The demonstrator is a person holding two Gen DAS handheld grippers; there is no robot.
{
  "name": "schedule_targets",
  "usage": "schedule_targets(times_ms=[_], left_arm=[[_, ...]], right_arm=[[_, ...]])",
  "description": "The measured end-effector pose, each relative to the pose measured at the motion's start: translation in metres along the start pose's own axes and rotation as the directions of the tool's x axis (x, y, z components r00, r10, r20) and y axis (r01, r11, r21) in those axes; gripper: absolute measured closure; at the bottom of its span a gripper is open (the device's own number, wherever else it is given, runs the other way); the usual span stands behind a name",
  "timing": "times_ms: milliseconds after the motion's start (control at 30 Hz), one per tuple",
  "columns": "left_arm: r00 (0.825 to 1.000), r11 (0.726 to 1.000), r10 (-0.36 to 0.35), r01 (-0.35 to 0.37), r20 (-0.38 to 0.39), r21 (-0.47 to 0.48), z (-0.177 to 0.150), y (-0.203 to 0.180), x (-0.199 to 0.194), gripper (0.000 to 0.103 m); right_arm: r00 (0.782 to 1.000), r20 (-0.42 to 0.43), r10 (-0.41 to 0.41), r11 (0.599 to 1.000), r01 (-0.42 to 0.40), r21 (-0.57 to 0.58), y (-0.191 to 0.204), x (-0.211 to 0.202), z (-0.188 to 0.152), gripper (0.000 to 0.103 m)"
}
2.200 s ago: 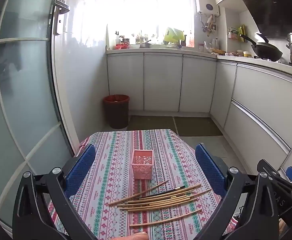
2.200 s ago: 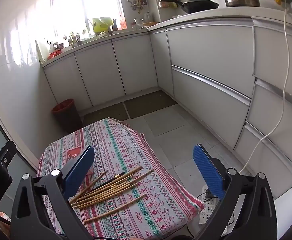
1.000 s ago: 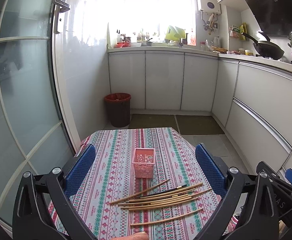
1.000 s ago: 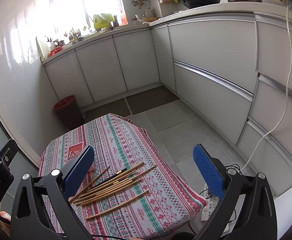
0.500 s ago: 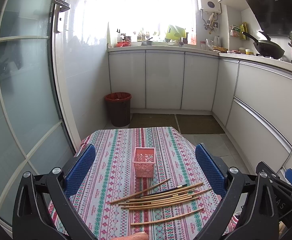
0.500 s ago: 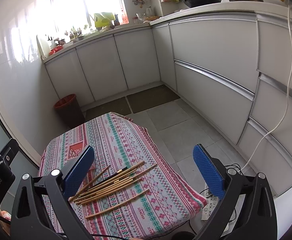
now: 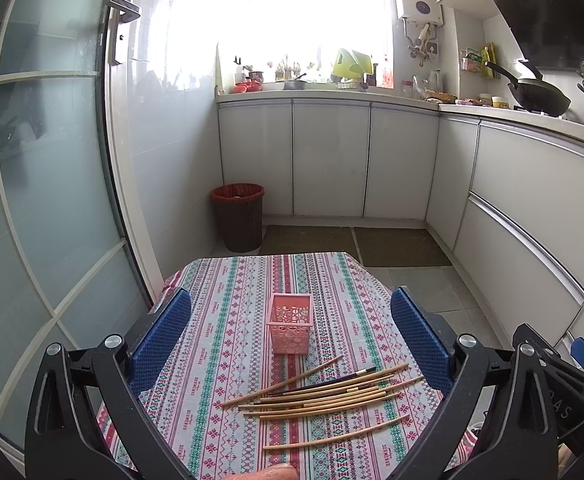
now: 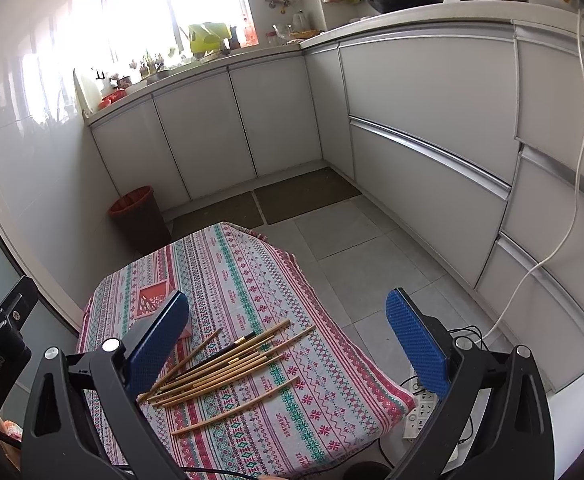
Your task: Organize utensils
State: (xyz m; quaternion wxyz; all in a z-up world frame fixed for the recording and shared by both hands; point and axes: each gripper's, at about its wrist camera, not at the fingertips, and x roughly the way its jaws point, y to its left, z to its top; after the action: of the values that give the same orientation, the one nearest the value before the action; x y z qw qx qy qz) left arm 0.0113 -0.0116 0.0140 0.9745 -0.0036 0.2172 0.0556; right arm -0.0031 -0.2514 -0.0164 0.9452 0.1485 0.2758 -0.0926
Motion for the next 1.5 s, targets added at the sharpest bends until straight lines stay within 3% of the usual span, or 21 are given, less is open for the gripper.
schedule_targets(times_ms=[133,267,300,333,367,400,467,533,633,700,733,800,833,900,967,1000,1133,1233,1333,1433,1500], left_arm=[[1.000,1.000,0.002,-0.002,-0.018,0.002,0.000,0.000,0.005,0.007],[0.986,0.997,-0.065,0.072,-0.155,0.039,-0.006,-0.007,0.036,0.007],[0.975,0.993,-0.095,0.106,-0.201,0.045,-0.008,-0.009,0.047,0.007],[0.946,0.983,-0.148,0.172,-0.288,0.060,-0.013,-0.015,0.066,0.007],[0.933,0.978,-0.166,0.197,-0.318,0.066,-0.016,-0.020,0.073,0.007],[0.897,0.961,-0.211,0.263,-0.388,0.085,-0.022,-0.029,0.091,0.007],[0.867,0.942,-0.236,0.315,-0.438,0.116,-0.028,-0.041,0.109,0.007],[0.852,0.920,-0.245,0.355,-0.462,0.166,-0.031,-0.060,0.127,0.007],[0.814,0.873,-0.372,0.470,-0.446,0.129,-0.013,-0.080,0.146,0.007],[0.775,0.836,-0.435,0.537,-0.459,0.115,-0.006,-0.095,0.163,0.007],[0.743,0.815,-0.400,0.556,-0.537,0.162,-0.013,-0.111,0.184,0.007],[0.655,0.793,-0.238,0.557,-0.717,0.247,-0.044,-0.134,0.225,0.008],[0.629,0.800,-0.147,0.529,-0.764,0.282,-0.064,-0.137,0.248,0.010],[0.607,0.807,-0.107,0.515,-0.788,0.288,-0.081,-0.133,0.272,0.025],[0.534,0.850,-0.123,0.491,-0.836,0.188,-0.093,-0.121,0.305,0.039],[0.512,0.860,-0.130,0.485,-0.849,0.161,-0.096,-0.118,0.314,0.044],[0.487,0.846,-0.093,0.499,-0.868,0.189,-0.114,-0.122,0.333,0.047],[0.480,0.832,-0.090,0.518,-0.873,0.199,-0.122,-0.126,0.342,0.055],[0.472,0.820,-0.074,0.530,-0.879,0.215,-0.132,-0.131,0.349,0.063],[0.487,0.811,-0.065,0.534,-0.871,0.238,-0.137,-0.134,0.352,0.064],[0.498,0.808,-0.061,0.533,-0.865,0.250,-0.142,-0.138,0.355,0.069]], right_arm=[[1.000,-0.008,0.002,1.000,-0.002,0.008,-0.002,0.001,0.001,0.007],[0.998,-0.035,0.052,0.994,-0.049,0.099,-0.020,0.011,0.005,0.007],[0.995,-0.052,0.088,0.986,-0.080,0.147,-0.028,0.014,0.006,0.007],[0.987,-0.074,0.143,0.967,-0.124,0.224,-0.041,0.021,0.007,0.007],[0.981,-0.085,0.177,0.950,-0.147,0.274,-0.049,0.025,0.007,0.007],[0.973,-0.090,0.212,0.929,-0.172,0.329,-0.060,0.032,0.007,0.007],[0.951,-0.107,0.289,0.865,-0.212,0.455,-0.082,0.047,0.004,0.007],[0.937,-0.104,0.333,0.822,-0.234,0.519,-0.095,0.058,0.001,0.007],[0.904,-0.106,0.413,0.741,-0.266,0.616,-0.110,0.076,-0.005,0.007],[0.877,-0.122,0.465,0.692,-0.274,0.668,-0.116,0.092,-0.011,0.007],[0.865,-0.138,0.483,0.674,-0.266,0.689,-0.118,0.099,-0.013,0.007],[0.845,-0.177,0.504,0.654,-0.240,0.718,-0.118,0.112,-0.017,0.007],[0.836,-0.203,0.510,0.653,-0.222,0.724,-0.117,0.119,-0.021,0.007],[0.818,-0.256,0.515,0.667,-0.195,0.719,-0.112,0.131,-0.023,0.007],[0.798,-0.306,0.519,0.679,-0.168,0.715,-0.108,0.141,-0.028,0.007],[0.787,-0.325,0.524,0.681,-0.158,0.715,-0.105,0.146,-0.032,0.007],[0.753,-0.419,0.507,0.711,-0.090,0.697,-0.101,0.156,-0.043,0.007],[0.753,-0.439,0.490,0.721,-0.068,0.689,-0.102,0.163,-0.048,0.007],[0.767,-0.471,0.435,0.760,-0.033,0.649,-0.101,0.165,-0.048,0.007],[0.799,-0.493,0.345,0.822,-0.003,0.570,-0.096,0.165,-0.044,0.007],[0.832,-0.504,0.231,0.885,0.035,0.464,-0.088,0.160,-0.039,0.007]])
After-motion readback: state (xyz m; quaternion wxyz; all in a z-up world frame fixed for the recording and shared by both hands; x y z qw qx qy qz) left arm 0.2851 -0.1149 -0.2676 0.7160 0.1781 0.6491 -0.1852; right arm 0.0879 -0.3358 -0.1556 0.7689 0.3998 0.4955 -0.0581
